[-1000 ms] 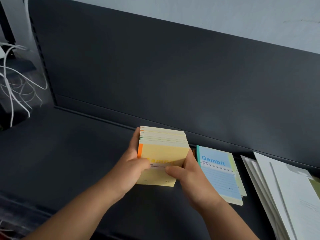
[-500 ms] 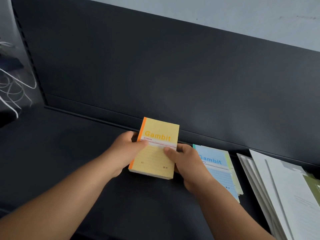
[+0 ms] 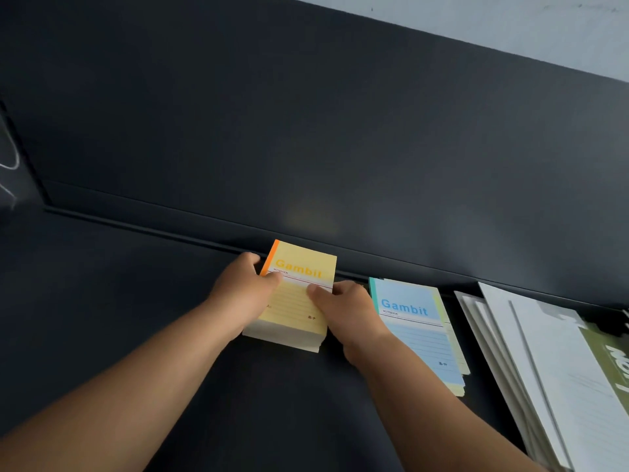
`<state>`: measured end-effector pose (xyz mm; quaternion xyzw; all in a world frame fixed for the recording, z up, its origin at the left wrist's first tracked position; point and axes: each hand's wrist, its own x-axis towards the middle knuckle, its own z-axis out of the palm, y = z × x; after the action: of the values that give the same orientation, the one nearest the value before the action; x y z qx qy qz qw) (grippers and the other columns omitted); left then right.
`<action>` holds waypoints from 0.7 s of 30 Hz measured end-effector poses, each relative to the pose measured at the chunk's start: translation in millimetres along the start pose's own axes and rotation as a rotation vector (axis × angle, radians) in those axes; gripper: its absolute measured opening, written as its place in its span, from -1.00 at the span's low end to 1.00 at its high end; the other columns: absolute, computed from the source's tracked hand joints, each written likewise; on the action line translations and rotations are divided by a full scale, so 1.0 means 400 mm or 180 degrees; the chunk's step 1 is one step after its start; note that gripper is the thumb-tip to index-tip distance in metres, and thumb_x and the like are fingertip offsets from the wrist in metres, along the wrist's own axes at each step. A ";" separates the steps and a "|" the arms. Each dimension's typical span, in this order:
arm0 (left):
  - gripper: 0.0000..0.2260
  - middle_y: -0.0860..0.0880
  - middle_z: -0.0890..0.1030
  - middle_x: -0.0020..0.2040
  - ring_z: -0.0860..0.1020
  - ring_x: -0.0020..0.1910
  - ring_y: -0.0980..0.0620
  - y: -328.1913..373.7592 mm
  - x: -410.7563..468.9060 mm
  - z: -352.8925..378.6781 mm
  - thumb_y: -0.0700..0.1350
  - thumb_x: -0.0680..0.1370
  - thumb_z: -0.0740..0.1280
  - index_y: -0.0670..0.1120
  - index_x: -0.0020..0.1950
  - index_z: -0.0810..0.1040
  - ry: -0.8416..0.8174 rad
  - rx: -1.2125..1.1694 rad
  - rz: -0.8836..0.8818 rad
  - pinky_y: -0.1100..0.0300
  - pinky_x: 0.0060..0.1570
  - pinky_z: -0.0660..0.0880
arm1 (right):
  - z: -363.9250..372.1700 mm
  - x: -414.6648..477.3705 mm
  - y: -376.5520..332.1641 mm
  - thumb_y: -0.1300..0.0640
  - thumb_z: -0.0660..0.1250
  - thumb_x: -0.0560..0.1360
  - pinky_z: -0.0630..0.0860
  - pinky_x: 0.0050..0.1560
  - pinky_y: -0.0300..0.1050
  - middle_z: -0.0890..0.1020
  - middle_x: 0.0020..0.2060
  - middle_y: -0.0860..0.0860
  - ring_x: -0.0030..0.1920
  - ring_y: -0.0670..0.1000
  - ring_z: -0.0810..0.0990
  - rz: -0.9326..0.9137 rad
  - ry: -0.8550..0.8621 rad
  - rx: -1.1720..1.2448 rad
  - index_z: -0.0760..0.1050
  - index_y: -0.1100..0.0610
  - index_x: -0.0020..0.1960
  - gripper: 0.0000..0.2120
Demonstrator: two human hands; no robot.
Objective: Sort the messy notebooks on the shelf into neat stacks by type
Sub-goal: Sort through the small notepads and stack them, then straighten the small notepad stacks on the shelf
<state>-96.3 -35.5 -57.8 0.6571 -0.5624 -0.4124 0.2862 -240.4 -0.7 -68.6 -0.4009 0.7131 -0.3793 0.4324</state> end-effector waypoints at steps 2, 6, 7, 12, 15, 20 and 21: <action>-0.52 0.05 0.46 0.09 0.51 -0.09 0.07 -0.002 0.001 0.005 0.02 0.60 0.24 -0.02 0.50 0.23 0.0069 0.0212 0.0145 0.16 -0.21 0.45 | 0.002 -0.001 -0.003 0.03 0.34 0.53 0.54 -0.22 -0.24 0.67 -0.07 -0.06 -0.09 -0.07 0.65 -0.0020 -0.0018 0.0051 0.56 0.07 0.08 -0.83; -0.48 -0.03 0.43 0.37 0.47 0.10 -0.01 0.000 0.000 0.005 0.03 0.60 0.25 0.00 0.53 0.18 0.0116 0.0359 0.0236 0.11 -0.01 0.44 | 0.000 -0.016 -0.016 0.02 0.35 0.53 0.50 -0.25 -0.26 0.61 -0.02 -0.10 -0.04 -0.08 0.62 -0.0146 -0.0006 0.0130 0.45 0.06 0.14 -0.77; -0.46 -0.04 0.39 0.42 0.46 0.20 -0.04 0.002 -0.002 0.002 0.04 0.59 0.26 0.00 0.53 0.17 0.0150 0.0301 0.0227 0.10 0.04 0.42 | -0.005 -0.026 -0.022 0.02 0.35 0.53 0.48 -0.25 -0.27 0.58 -0.04 -0.13 -0.04 -0.09 0.60 -0.0252 0.0018 0.0080 0.42 0.01 0.09 -0.82; -0.44 0.00 0.30 0.48 0.28 0.44 -0.04 0.045 -0.053 -0.011 0.02 0.56 0.30 -0.01 0.52 0.20 0.0624 0.0316 0.0703 0.05 0.32 0.28 | -0.082 -0.086 -0.032 0.03 0.33 0.55 0.35 0.16 -0.38 0.45 0.25 -0.23 0.25 -0.20 0.44 -0.0942 0.0081 -0.0409 0.32 -0.10 0.35 -0.60; -0.46 0.05 0.32 0.45 0.30 0.41 0.04 0.097 -0.121 0.016 -0.02 0.55 0.30 0.03 0.51 0.23 0.0584 0.0296 0.1228 0.17 0.30 0.26 | -0.167 -0.109 -0.022 0.02 0.34 0.54 0.24 0.40 -0.16 0.33 0.45 -0.12 0.46 -0.11 0.26 -0.1117 0.0493 -0.0408 0.22 -0.02 0.50 -0.42; -0.49 0.15 0.37 0.39 0.36 0.32 0.15 0.155 -0.216 0.127 0.00 0.57 0.28 0.12 0.49 0.21 -0.0603 -0.0239 0.1122 0.19 0.25 0.35 | -0.304 -0.107 0.036 0.04 0.29 0.57 0.38 0.15 -0.21 0.33 0.46 -0.09 0.44 -0.03 0.31 -0.0834 0.0877 -0.0564 0.22 -0.01 0.50 -0.46; -0.50 0.18 0.42 0.28 0.39 0.25 0.15 0.163 -0.227 0.151 -0.01 0.57 0.28 0.11 0.49 0.21 -0.0824 -0.0266 0.0966 0.18 0.18 0.38 | -0.317 -0.109 0.046 0.05 0.29 0.57 0.40 0.04 -0.23 0.33 0.47 -0.07 0.43 -0.01 0.32 -0.0752 0.0884 -0.0641 0.21 0.01 0.51 -0.45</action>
<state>-183.9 45.1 -13.0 0.4939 -0.6694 -0.4685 0.2974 -348.5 70.2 -28.3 -0.4668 0.7482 -0.4058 0.2401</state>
